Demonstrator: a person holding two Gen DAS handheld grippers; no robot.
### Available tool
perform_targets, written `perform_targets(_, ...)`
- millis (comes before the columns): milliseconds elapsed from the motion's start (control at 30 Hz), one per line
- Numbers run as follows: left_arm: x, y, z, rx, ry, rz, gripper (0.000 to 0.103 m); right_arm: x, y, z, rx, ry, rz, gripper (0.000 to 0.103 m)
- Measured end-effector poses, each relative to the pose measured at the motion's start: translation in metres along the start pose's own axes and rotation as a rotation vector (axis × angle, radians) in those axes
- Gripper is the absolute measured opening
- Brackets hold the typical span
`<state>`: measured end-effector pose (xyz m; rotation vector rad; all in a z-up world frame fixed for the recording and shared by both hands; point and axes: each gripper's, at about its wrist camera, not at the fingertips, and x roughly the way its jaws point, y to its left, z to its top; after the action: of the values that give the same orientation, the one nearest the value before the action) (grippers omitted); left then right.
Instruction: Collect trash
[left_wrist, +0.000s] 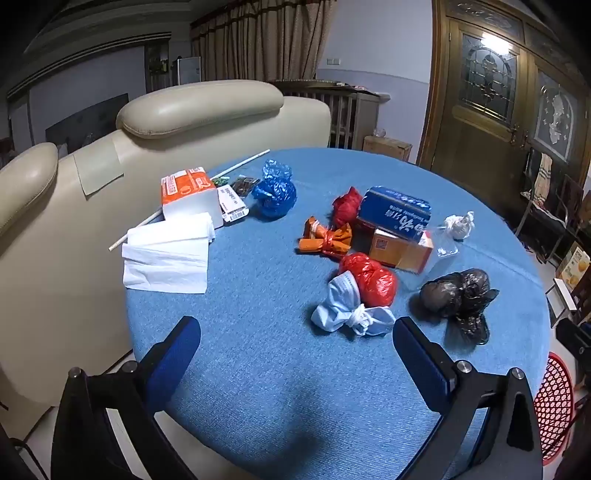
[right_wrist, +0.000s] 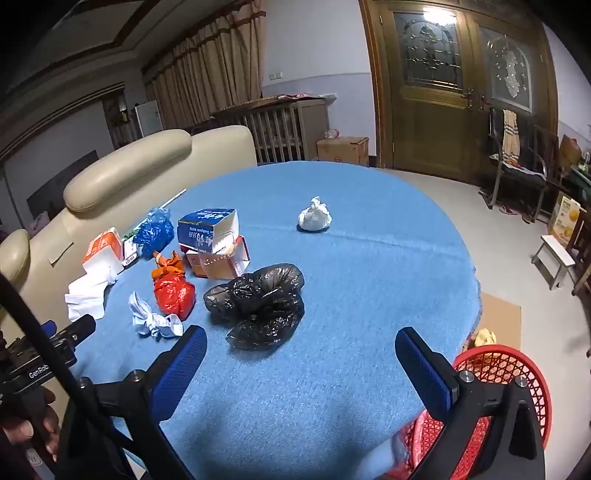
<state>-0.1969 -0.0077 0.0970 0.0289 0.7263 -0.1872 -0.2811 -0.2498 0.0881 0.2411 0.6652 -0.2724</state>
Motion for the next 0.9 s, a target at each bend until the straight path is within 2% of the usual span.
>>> perform_targets(533,-0.008,-0.011,-0.003,0.017,0.000,-0.014,0.103,-0.012,0.003,-0.004,-0.011,-0.018,-0.013,0.103)
perform_targets(900,-0.006,-0.010,-0.002,0.012,0.012,-0.006,0.103,-0.010,0.008,-0.006,-0.021,0.013,-0.013,0.103)
